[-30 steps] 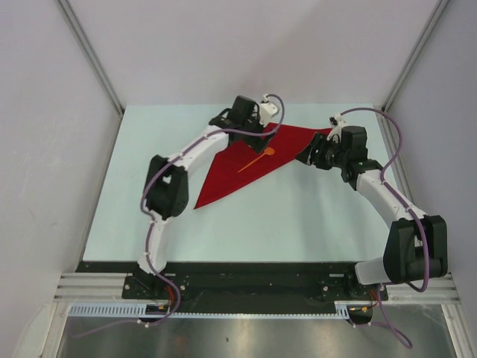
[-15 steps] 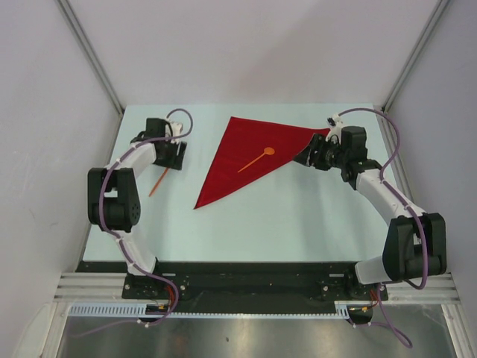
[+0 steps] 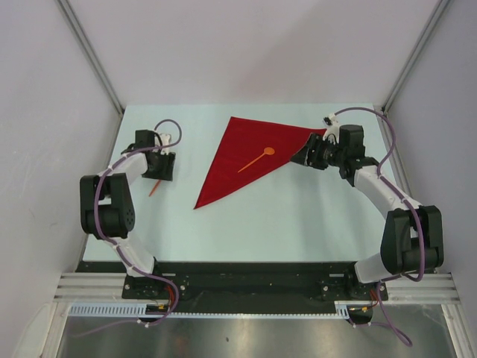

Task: Fold the napkin, place the utensils inside, and roll it up
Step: Grab a utensil with the left arm, then place the utensil onto the napkin, then fold the napkin

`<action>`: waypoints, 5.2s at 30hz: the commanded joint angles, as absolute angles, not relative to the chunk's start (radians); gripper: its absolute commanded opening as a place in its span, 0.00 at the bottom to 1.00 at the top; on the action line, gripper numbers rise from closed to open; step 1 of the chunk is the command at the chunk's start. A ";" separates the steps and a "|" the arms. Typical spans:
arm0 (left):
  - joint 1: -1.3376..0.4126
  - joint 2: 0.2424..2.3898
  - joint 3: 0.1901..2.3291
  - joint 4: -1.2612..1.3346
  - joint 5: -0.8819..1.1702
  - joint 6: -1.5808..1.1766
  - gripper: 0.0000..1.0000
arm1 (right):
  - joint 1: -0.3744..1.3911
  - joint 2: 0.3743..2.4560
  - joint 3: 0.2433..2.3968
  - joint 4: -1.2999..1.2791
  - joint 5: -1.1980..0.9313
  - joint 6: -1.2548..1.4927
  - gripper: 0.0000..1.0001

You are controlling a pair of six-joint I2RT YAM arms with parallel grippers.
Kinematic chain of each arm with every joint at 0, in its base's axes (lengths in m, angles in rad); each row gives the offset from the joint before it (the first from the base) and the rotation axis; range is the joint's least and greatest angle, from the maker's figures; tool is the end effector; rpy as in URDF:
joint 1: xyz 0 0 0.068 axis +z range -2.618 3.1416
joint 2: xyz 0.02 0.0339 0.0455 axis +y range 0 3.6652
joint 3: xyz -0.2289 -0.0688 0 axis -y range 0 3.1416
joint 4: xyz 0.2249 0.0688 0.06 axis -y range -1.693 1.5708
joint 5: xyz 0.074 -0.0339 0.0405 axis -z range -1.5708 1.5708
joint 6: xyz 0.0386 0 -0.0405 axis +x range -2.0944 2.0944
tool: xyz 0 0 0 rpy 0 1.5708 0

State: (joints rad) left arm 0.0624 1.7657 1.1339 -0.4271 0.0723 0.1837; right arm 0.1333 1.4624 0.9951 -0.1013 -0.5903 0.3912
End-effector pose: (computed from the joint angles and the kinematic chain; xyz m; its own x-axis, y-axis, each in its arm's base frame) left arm 0.3359 0.0182 0.1556 -0.8604 0.1288 -0.4931 0.1325 0.9908 0.0276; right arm 0.3068 0.0628 0.2362 -0.7127 0.2240 -0.6647 -0.3283 0.7309 0.5984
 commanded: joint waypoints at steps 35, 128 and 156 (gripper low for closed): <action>0.135 1.885 1.203 -0.505 0.072 0.147 0.20 | 0.130 1.404 1.009 -0.130 -0.603 0.374 0.58; -0.506 2.177 2.003 -0.623 0.110 0.051 0.86 | -0.140 1.898 1.284 0.090 -0.457 0.574 0.58; -0.350 2.322 1.767 -0.232 0.314 -0.525 0.87 | -0.075 1.825 1.224 0.069 -0.494 0.561 0.57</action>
State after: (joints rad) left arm -0.3702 2.2978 1.7679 -0.2646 0.3012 -0.4908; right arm -0.0696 1.8988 1.2346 0.0566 -0.4801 0.5686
